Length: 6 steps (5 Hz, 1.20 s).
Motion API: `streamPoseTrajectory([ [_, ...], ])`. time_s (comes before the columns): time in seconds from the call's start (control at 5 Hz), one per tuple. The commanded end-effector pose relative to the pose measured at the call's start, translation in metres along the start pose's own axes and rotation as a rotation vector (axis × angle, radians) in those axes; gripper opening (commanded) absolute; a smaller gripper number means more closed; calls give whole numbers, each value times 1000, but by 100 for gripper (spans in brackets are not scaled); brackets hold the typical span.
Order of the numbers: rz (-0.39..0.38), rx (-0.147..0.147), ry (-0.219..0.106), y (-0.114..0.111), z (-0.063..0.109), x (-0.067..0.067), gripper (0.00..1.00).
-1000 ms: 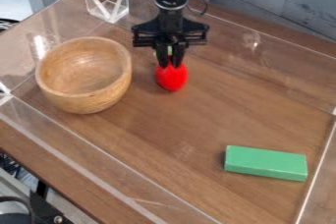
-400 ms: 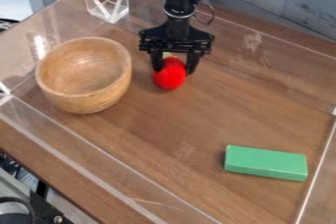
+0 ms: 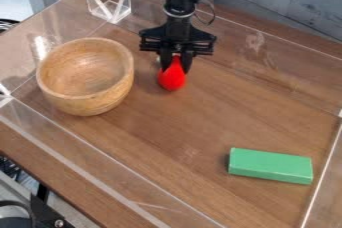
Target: Move the red fruit to the right
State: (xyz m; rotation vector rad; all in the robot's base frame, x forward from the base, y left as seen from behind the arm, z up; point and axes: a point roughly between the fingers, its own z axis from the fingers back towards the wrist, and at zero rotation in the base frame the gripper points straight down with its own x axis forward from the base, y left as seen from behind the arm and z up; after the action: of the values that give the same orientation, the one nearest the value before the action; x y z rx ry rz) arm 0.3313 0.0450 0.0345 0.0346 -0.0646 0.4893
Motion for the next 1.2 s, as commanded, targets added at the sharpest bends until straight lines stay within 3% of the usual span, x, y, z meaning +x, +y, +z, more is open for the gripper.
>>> streamPoseTrajectory([
  [0.0, -49, -42, -60, -20, 33, 14, 0],
  [0.4, -218, -97, -54, -100, 55, 1, 0],
  [1.0, -84, -39, -41, -77, 71, 15, 0],
])
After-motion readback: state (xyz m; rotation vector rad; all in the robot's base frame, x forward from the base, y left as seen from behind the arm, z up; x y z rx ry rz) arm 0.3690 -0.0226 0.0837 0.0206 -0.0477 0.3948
